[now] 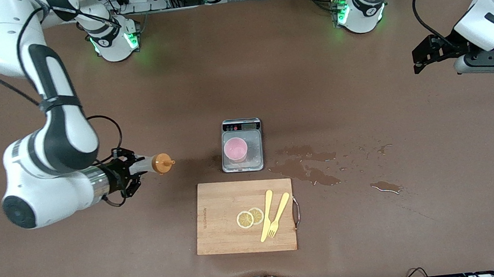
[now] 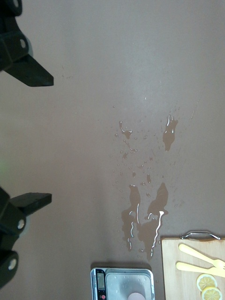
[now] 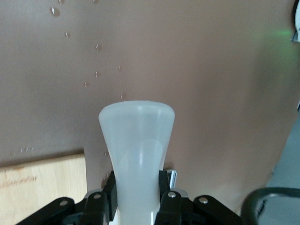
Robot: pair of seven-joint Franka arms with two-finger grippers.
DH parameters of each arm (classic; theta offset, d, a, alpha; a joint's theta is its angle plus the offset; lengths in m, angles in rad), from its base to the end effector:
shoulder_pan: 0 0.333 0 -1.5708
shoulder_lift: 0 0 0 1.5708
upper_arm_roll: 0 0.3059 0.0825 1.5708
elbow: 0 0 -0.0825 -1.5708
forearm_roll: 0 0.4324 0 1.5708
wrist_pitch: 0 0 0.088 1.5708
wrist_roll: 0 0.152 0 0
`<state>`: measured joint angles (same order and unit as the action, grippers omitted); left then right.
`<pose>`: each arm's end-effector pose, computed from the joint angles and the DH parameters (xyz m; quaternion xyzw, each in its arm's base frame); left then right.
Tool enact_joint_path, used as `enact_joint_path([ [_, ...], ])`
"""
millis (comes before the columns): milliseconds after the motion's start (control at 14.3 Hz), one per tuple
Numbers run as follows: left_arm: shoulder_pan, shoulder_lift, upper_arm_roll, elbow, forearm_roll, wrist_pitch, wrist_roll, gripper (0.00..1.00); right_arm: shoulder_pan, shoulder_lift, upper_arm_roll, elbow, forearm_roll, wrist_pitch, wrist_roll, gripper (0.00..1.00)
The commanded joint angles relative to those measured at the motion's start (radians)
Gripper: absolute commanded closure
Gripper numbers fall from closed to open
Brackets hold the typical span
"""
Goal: Add sauce to pink cup with both arms
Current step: 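Carry the bottle back from the cup with the right gripper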
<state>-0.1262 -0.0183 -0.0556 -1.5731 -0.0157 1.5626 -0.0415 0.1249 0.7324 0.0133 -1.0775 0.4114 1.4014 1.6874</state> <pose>0.5868 -0.1106 0.5785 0.9975 -0.0702 0.0030 0.0077 0.7137 0.1633 0.3226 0.6789 -0.6754 -0.2864 0.0292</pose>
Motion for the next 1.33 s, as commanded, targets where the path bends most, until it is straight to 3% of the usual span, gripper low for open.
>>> enact_joint_path([
  [0,0.008,-0.014,-0.02,0.005,0.016,-0.019,-0.003,0.0,-0.109,-0.021,0.014,-0.053,0.124,-0.016,-0.141,0.77],
  [280,0.01,-0.012,-0.013,0.008,0.016,-0.019,-0.001,0.0,-0.223,-0.021,0.014,-0.11,0.182,-0.064,-0.337,0.77],
  [1260,0.011,-0.009,-0.009,0.008,0.016,-0.012,0.003,0.0,-0.6,0.054,0.013,-0.321,0.213,-0.096,-0.966,0.76],
])
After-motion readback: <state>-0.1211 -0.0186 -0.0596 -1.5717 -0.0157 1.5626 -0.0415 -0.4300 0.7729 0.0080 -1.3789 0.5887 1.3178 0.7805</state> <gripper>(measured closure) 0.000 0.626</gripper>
